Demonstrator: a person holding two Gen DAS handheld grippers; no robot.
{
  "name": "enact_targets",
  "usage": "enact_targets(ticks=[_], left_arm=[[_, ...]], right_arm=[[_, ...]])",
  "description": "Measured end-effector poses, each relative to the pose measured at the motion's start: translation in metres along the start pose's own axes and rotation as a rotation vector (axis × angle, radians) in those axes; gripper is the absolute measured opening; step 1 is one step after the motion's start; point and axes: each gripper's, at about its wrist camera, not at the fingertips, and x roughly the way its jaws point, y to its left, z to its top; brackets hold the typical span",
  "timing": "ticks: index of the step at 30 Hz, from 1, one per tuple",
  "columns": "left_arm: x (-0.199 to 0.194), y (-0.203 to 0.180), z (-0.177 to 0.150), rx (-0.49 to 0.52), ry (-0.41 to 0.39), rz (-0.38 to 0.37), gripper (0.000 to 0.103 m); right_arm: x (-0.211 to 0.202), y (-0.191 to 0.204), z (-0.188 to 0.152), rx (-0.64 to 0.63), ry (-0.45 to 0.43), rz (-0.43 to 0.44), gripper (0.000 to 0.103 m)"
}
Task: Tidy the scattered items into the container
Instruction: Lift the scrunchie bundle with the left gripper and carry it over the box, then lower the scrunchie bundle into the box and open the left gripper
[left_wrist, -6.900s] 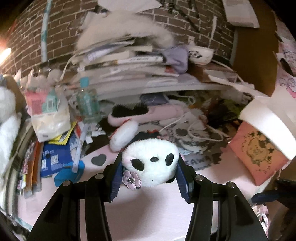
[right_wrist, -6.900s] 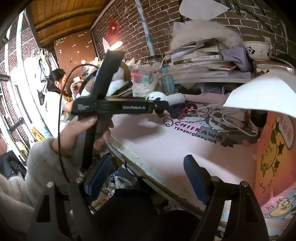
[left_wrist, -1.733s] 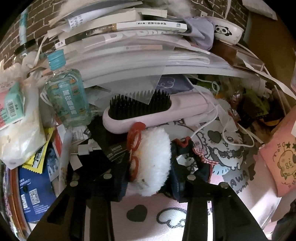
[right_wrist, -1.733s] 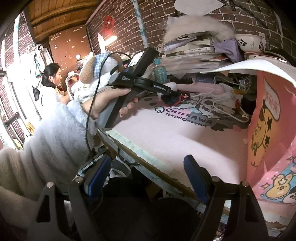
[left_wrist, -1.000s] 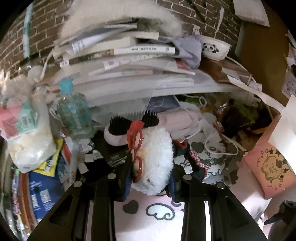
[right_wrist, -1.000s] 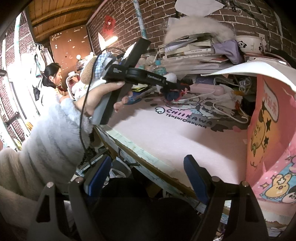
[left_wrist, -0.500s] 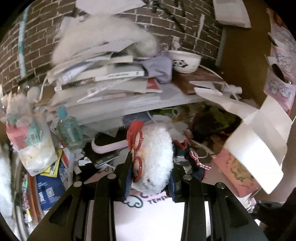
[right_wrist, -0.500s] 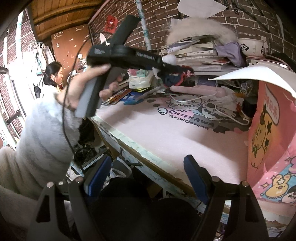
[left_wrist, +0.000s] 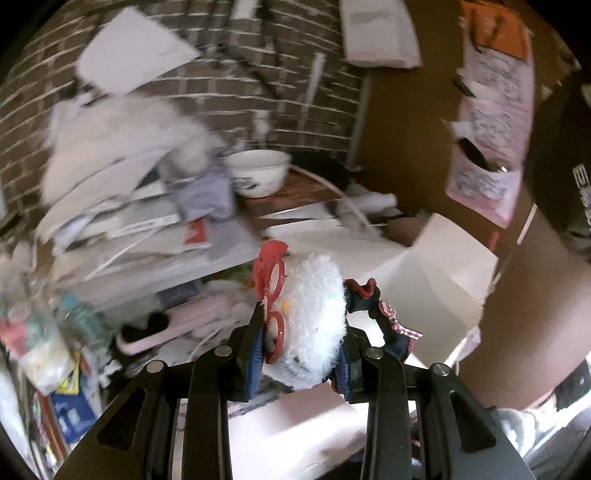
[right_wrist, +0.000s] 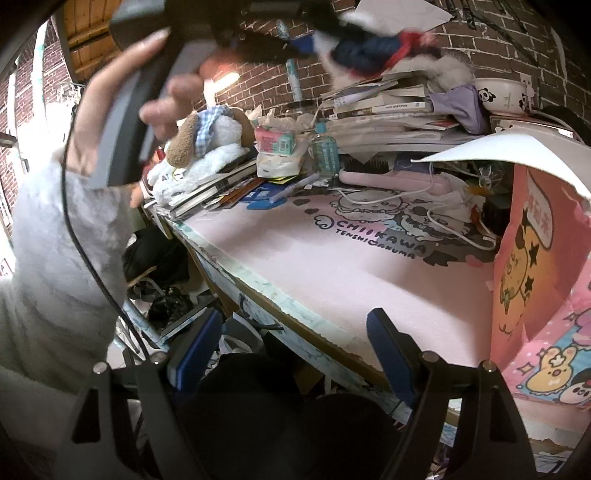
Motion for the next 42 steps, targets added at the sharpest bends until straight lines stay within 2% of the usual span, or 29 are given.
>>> enact_targets(ticks=[2,4,8,17,22,28,33,42], left_arm=[[0.007,-0.015,0.007,0.033,0.010,-0.009,0.027],[0.015,-0.028,0.014,0.054,0.030,-0.048,0.027],[0.038,-0.055,0.024,0.096,0.103,-0.120,0.027],[0.094,-0.101,0.030,0.155,0.273,-0.199,0.027],[0.118,-0.114,0.026,0.178,0.351,-0.201,0.027],[0.148,-0.121,0.020,0.211,0.454,-0.133,0.027],[0.171,-0.127,0.013,0.217,0.544,-0.107,0.027],[0.189,-0.133,0.005,0.210,0.606,-0.087,0.027]], right_arm=[[0.000,-0.001,0.000,0.001,0.001,-0.001,0.078],[0.000,-0.001,0.000,0.001,0.001,-0.001,0.078],[-0.001,-0.002,0.000,0.002,-0.003,-0.003,0.078],[-0.005,-0.004,-0.003,0.008,-0.011,-0.014,0.078],[-0.008,-0.008,-0.004,0.018,-0.016,-0.024,0.078],[-0.009,-0.010,-0.006,0.027,-0.021,-0.032,0.078],[-0.010,-0.014,-0.007,0.040,-0.020,-0.035,0.078],[-0.012,-0.015,-0.007,0.043,-0.023,-0.037,0.078]])
